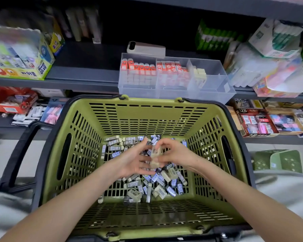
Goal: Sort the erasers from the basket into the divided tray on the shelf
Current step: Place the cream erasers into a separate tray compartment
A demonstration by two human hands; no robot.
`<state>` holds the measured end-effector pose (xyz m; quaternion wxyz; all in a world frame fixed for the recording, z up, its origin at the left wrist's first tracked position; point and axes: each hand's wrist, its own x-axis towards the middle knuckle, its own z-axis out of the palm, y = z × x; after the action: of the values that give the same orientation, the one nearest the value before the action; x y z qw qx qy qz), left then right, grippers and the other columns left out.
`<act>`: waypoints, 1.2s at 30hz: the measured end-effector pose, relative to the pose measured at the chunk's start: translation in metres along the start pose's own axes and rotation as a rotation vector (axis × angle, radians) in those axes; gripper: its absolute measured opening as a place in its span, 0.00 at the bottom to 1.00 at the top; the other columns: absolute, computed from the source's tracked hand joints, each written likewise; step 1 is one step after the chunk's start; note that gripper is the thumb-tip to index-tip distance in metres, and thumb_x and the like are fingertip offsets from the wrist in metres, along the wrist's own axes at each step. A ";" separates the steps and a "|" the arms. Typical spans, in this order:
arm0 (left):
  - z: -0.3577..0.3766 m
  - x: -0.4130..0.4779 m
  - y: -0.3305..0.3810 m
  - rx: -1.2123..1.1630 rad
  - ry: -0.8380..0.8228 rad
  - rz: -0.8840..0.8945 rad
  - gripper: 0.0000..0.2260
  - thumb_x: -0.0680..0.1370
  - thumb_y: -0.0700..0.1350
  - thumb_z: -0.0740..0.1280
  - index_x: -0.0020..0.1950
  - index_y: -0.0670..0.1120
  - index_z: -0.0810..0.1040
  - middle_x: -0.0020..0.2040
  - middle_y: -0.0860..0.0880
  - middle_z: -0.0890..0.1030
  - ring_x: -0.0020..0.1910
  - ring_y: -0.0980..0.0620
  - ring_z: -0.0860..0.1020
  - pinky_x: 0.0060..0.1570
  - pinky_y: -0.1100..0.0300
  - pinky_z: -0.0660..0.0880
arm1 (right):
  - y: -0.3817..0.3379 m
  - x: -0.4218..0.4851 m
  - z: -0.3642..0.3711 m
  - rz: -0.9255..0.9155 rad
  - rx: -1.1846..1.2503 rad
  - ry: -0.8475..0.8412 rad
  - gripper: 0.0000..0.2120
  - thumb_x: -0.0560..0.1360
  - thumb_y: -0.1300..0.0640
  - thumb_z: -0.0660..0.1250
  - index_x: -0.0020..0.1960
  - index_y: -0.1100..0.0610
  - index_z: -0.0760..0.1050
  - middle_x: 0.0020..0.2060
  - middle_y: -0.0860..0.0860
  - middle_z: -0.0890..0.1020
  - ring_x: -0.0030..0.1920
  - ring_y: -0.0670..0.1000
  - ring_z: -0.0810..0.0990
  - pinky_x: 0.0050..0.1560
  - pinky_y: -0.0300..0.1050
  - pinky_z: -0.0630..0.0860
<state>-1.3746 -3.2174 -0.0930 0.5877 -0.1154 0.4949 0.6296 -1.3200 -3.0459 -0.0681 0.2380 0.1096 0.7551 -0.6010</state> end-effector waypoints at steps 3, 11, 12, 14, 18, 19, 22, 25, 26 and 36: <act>-0.002 0.000 -0.003 -0.091 -0.055 -0.045 0.26 0.71 0.62 0.63 0.61 0.46 0.77 0.50 0.40 0.83 0.49 0.40 0.83 0.43 0.49 0.80 | -0.010 -0.006 0.001 0.002 0.132 -0.210 0.21 0.71 0.66 0.71 0.59 0.48 0.76 0.52 0.56 0.81 0.42 0.51 0.84 0.42 0.43 0.80; -0.016 0.007 -0.004 -0.096 0.127 -0.032 0.11 0.79 0.48 0.62 0.52 0.41 0.80 0.42 0.41 0.82 0.33 0.48 0.81 0.27 0.59 0.78 | 0.058 0.009 -0.006 0.382 -0.839 -0.005 0.26 0.70 0.41 0.70 0.60 0.55 0.71 0.55 0.51 0.79 0.51 0.50 0.78 0.54 0.48 0.75; -0.018 0.008 -0.005 -0.091 0.153 -0.030 0.11 0.80 0.47 0.62 0.51 0.42 0.80 0.43 0.41 0.81 0.34 0.48 0.80 0.29 0.58 0.79 | 0.069 0.010 0.002 0.428 -0.905 -0.033 0.33 0.68 0.39 0.71 0.65 0.57 0.67 0.59 0.52 0.77 0.55 0.52 0.77 0.54 0.46 0.74; -0.021 0.009 -0.006 -0.090 0.192 -0.023 0.09 0.80 0.45 0.62 0.52 0.43 0.80 0.45 0.42 0.80 0.37 0.48 0.79 0.34 0.56 0.80 | 0.086 0.011 0.014 0.415 -0.940 0.017 0.40 0.65 0.38 0.73 0.67 0.58 0.61 0.60 0.56 0.73 0.55 0.54 0.77 0.50 0.46 0.76; -0.021 0.011 -0.008 -0.084 0.228 -0.021 0.09 0.80 0.42 0.61 0.53 0.44 0.81 0.48 0.41 0.78 0.41 0.47 0.78 0.46 0.51 0.79 | 0.097 0.011 0.017 0.298 -0.945 0.125 0.30 0.67 0.45 0.74 0.60 0.56 0.64 0.55 0.54 0.73 0.45 0.51 0.76 0.43 0.42 0.77; -0.021 0.011 -0.009 -0.085 0.236 -0.023 0.09 0.80 0.42 0.61 0.52 0.44 0.81 0.49 0.41 0.78 0.42 0.47 0.77 0.46 0.51 0.78 | 0.097 0.011 0.015 0.279 -0.923 0.127 0.25 0.68 0.49 0.73 0.59 0.56 0.65 0.53 0.53 0.74 0.44 0.51 0.76 0.42 0.40 0.76; -0.021 0.011 -0.010 -0.084 0.258 -0.028 0.09 0.80 0.41 0.61 0.52 0.43 0.81 0.48 0.41 0.78 0.43 0.47 0.78 0.46 0.50 0.79 | 0.093 0.009 0.006 0.293 -0.866 0.125 0.17 0.70 0.59 0.69 0.57 0.58 0.70 0.47 0.53 0.77 0.45 0.51 0.79 0.39 0.41 0.79; -0.023 0.011 -0.009 -0.098 0.277 -0.043 0.08 0.79 0.41 0.63 0.54 0.42 0.80 0.51 0.40 0.76 0.44 0.46 0.77 0.45 0.49 0.79 | 0.071 0.009 -0.003 0.334 -0.743 0.146 0.15 0.70 0.58 0.69 0.55 0.58 0.73 0.38 0.50 0.78 0.32 0.46 0.76 0.26 0.36 0.73; -0.023 0.011 -0.007 -0.105 0.275 -0.046 0.10 0.78 0.43 0.64 0.57 0.41 0.79 0.53 0.40 0.75 0.44 0.46 0.76 0.46 0.49 0.78 | 0.062 0.009 -0.004 0.303 -0.661 0.162 0.12 0.70 0.57 0.69 0.53 0.57 0.74 0.35 0.49 0.78 0.29 0.44 0.74 0.25 0.35 0.71; -0.020 -0.001 0.010 -0.396 0.053 -0.026 0.20 0.68 0.57 0.72 0.43 0.39 0.83 0.38 0.41 0.80 0.32 0.46 0.78 0.33 0.56 0.78 | -0.010 0.010 0.038 -0.269 -0.451 0.200 0.20 0.66 0.50 0.76 0.57 0.47 0.79 0.50 0.49 0.75 0.53 0.46 0.70 0.57 0.40 0.65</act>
<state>-1.3920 -3.2310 -0.0970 0.5484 -0.2517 0.3753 0.7036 -1.3246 -3.0859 -0.0702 0.0989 0.0112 0.8972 -0.4303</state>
